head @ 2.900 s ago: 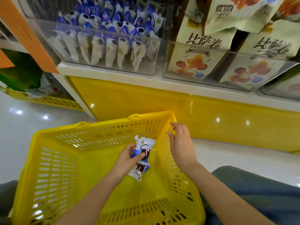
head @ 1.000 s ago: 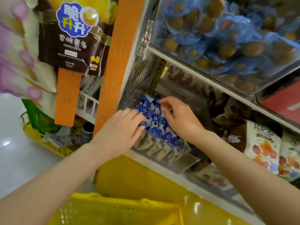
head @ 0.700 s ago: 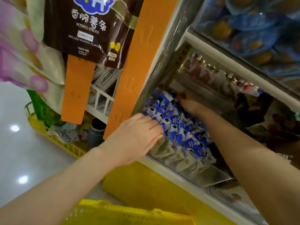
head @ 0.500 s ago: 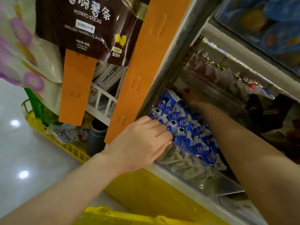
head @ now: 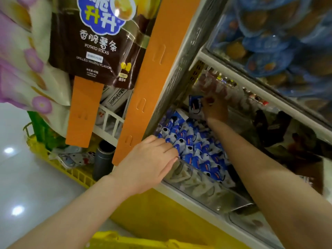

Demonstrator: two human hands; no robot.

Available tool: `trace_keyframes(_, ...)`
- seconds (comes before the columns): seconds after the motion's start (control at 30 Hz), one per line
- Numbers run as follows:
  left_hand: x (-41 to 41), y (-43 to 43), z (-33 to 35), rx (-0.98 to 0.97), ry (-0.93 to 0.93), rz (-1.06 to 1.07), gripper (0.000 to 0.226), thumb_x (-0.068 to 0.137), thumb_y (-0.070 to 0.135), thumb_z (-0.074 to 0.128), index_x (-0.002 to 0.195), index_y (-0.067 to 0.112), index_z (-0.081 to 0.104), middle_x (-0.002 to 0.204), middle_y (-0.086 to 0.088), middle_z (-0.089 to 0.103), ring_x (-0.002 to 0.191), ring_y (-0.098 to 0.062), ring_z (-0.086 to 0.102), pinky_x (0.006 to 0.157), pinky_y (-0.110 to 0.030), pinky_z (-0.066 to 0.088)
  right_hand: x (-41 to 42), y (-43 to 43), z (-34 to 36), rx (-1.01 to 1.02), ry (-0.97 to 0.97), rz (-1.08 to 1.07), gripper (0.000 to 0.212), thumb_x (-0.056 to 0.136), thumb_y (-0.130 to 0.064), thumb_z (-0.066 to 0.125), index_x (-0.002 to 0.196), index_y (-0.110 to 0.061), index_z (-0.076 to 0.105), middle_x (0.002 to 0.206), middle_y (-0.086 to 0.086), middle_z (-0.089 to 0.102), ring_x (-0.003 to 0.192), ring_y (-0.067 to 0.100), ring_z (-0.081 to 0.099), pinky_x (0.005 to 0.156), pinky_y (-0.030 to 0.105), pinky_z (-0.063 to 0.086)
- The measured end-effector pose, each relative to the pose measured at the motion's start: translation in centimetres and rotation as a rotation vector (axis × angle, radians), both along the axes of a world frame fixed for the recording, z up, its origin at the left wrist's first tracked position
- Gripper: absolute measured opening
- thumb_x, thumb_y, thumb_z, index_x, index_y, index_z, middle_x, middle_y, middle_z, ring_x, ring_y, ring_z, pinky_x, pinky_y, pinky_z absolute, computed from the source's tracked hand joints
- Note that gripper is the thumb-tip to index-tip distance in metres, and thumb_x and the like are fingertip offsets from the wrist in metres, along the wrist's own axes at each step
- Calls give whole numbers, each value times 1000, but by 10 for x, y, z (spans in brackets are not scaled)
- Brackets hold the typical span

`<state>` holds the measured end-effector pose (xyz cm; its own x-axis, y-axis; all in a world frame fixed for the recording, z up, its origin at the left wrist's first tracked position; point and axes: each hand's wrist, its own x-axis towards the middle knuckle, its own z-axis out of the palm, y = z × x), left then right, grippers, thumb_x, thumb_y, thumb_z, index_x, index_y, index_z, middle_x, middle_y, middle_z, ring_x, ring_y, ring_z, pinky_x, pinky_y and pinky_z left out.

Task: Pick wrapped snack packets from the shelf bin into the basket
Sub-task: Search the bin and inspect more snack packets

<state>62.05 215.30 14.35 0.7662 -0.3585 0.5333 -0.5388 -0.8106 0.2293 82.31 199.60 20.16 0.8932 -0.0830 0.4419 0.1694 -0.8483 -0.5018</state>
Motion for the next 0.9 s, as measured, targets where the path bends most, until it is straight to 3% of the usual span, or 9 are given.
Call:
trace_keyframes(0.13, -7, -5, 5, 24, 75, 68, 41, 97, 35, 21, 107, 24, 59, 101, 8, 63, 96, -11, 54, 94, -27, 34, -33, -12, 21, 64, -83, 31, 26, 94, -29, 49, 110, -11, 59, 115, 10, 62, 104, 25, 57, 76, 23, 36)
trace_keyframes(0.23, -18, -10, 9, -102, 157, 86, 35, 99, 35, 27, 125, 26, 48, 121, 9, 53, 115, -9, 42, 101, -19, 20, -69, -18, 28, 151, -37, 73, 31, 95, -27, 47, 118, -7, 54, 116, 16, 58, 105, 28, 56, 78, 24, 37)
trace_keyframes(0.3, -31, -15, 15, -266, 228, 78, 35, 99, 33, 30, 130, 25, 44, 124, 10, 47, 117, -5, 38, 96, -17, 24, -98, -22, 29, 279, 6, 140, 27, 95, -24, 48, 112, -6, 58, 106, 15, 62, 100, 30, 59, 82, 33, 45)
trace_keyframes(0.37, -44, -22, 21, -470, 274, 68, 34, 98, 32, 34, 129, 26, 44, 122, 12, 45, 114, -2, 40, 91, -17, 30, -132, -27, 29, 417, 45, 231, 13, 94, -23, 51, 90, -15, 59, 91, 6, 64, 91, 26, 63, 81, 39, 50)
trace_keyframes(0.43, -56, -31, 28, -717, 345, 62, 31, 96, 33, 40, 127, 28, 44, 119, 14, 47, 111, 0, 44, 91, -18, 34, -167, -32, 27, 429, 70, 321, 16, 93, -23, 52, 77, -25, 54, 81, -3, 63, 79, 11, 62, 72, 30, 51)
trace_keyframes(0.57, -76, -44, 37, -1183, 658, -40, 21, 90, 31, 54, 110, 28, 51, 102, 14, 60, 87, 5, 58, 72, -14, 46, -228, -40, 12, 409, 204, 548, 17, 94, -17, 51, 77, -22, 54, 69, -11, 60, 62, -2, 56, 57, 15, 46)
trace_keyframes(0.67, -89, -48, 32, -1142, 712, -22, 16, 87, 24, 62, 102, 28, 58, 87, 9, 67, 68, 5, 63, 53, -11, 46, -257, -44, -4, 425, 299, 613, 14, 94, -14, 51, 81, -18, 56, 70, -12, 59, 63, -2, 55, 57, 11, 45)
trace_keyframes(0.77, -102, -48, 19, -1050, 755, -3, 14, 85, 22, 64, 96, 28, 58, 83, 9, 67, 67, 6, 63, 52, -12, 45, -275, -47, -20, 480, 399, 622, 11, 92, -16, 53, 98, -13, 61, 88, -5, 67, 76, -2, 61, 64, 12, 48)
trace_keyframes(0.9, -111, -51, 3, -1058, 804, 21, 11, 86, 19, 63, 93, 24, 57, 79, 5, 69, 69, -1, 66, 54, -16, 47, -284, -43, -37, 486, 423, 584, 19, 89, -12, 58, 100, 2, 65, 96, 19, 69, 80, 12, 62, 75, 31, 51)
